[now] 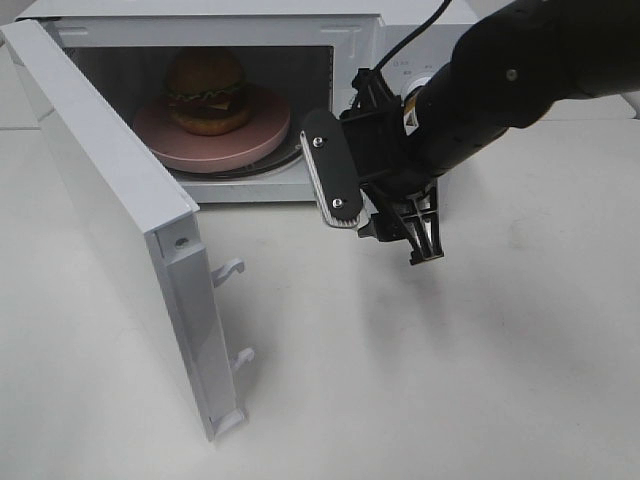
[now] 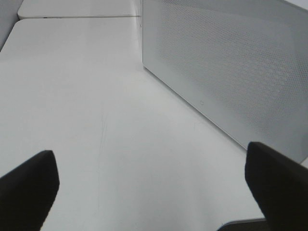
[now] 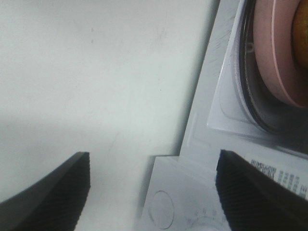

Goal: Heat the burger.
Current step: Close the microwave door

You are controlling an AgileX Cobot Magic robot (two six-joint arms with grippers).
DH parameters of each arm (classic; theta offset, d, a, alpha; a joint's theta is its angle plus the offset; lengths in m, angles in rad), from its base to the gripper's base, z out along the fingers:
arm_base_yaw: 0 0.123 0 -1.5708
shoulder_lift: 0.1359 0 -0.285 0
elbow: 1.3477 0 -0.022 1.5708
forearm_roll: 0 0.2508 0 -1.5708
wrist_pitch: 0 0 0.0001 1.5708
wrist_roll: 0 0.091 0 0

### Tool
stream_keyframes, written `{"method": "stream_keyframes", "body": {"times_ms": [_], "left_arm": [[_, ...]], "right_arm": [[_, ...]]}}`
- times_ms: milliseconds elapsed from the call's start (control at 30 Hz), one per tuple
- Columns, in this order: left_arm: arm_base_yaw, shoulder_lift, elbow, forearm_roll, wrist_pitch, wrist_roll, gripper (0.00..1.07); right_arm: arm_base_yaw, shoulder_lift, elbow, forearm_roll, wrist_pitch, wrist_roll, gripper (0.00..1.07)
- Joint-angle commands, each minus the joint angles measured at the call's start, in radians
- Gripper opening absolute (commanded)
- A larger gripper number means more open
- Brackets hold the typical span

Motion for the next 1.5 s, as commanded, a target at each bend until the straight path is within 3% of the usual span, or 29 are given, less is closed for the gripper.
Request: {"method": "stream_keyframes", "body": {"times_ms": [33,333,400,600,667,867,933,1267,1500], "left_arm": [[-0.004,-0.015,0.000,0.003,-0.014,0.000,0.98],[-0.004,-0.015,0.000,0.003,-0.014,0.000,0.98],[-0.004,-0.015,0.000,0.003,-0.014,0.000,0.98],[-0.004,-0.015,0.000,0.003,-0.014,0.000,0.98],[-0.004,-0.015,0.000,0.003,-0.014,0.000,0.98],[-0.004,-0.015,0.000,0.003,-0.014,0.000,0.98],[-0.004,-0.015,0.000,0.003,-0.014,0.000,0.98],[-0.004,-0.015,0.000,0.003,-0.014,0.000,0.98],[-0.004,-0.015,0.000,0.003,-0.014,0.000,0.98]], "right_arm": [[-0.006,-0.068,0.057,-0.003,-0.015,0.056,0.72],[-0.006,-0.223,0.185,0.000,-0.023,0.196,0.72],[-0.006,-0.310,0.238,0.000,-0.013,0.323,0.72],[-0.006,-0.400,0.271,0.001,0.044,0.497,0.72],[-0.006,-0.487,0.277,0.008,0.141,0.731,0.72],[-0.006,-0.563,0.277,0.007,0.252,0.950,0.72],[-0.006,-0.628,0.277,0.007,0.398,1.107,0.73],[-0.006,-0.762,0.277,0.037,0.628,1.150,0.76],[-0.006,-0.955,0.277,0.053,0.771,1.174,0.76]]}}
